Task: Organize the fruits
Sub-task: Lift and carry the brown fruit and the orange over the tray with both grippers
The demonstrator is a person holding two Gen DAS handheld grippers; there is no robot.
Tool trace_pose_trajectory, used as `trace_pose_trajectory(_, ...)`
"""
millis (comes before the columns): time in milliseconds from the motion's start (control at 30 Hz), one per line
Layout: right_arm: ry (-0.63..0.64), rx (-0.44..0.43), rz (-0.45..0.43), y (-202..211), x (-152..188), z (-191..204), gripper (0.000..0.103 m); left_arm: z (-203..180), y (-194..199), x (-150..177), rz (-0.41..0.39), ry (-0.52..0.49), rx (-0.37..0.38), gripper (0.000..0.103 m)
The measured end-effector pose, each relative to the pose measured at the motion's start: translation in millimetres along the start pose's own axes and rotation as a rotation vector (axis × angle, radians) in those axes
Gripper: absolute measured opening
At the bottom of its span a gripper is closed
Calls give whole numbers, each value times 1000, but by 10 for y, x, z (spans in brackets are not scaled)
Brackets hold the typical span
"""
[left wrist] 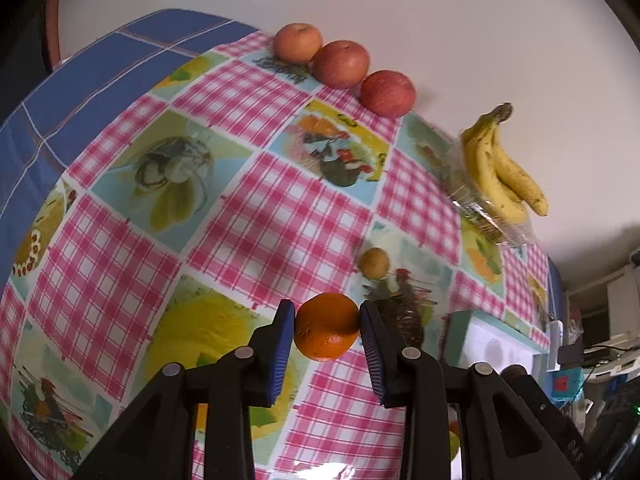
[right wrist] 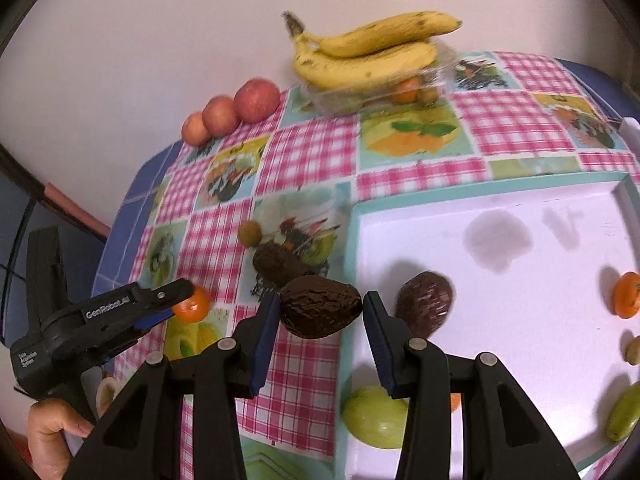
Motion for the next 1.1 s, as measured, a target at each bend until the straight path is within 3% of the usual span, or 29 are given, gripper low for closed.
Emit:
trace_pose_trajectory(300,-176,80,-122,596,-198,-737,45,-386,136,115,-15,-52,50,35)
trace_pose_trajectory(600,-325,164,-214,1158,-212,-1456,45,-1002,199,409,-7,-177,91,35)
trace_pose_trajectory(933,-336,221,-262,1472,-194,-1773,45,-1766,203,859,-49,-441,82,35)
trace_pose_trajectory(1100,-290,228,-257,1443,-225,-1754,45,-1984,109,1063,-44,-521,82,35)
Point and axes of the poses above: each gripper's, at about its wrist camera, not at the fingertips, and y roughly against the way its jaws point, z to its left, x to its underside, the point moved 7 cm from there along -y, roughly the way its jaws point, and after that the axes turned 10 degrees about -x, right-handed, at the moved point
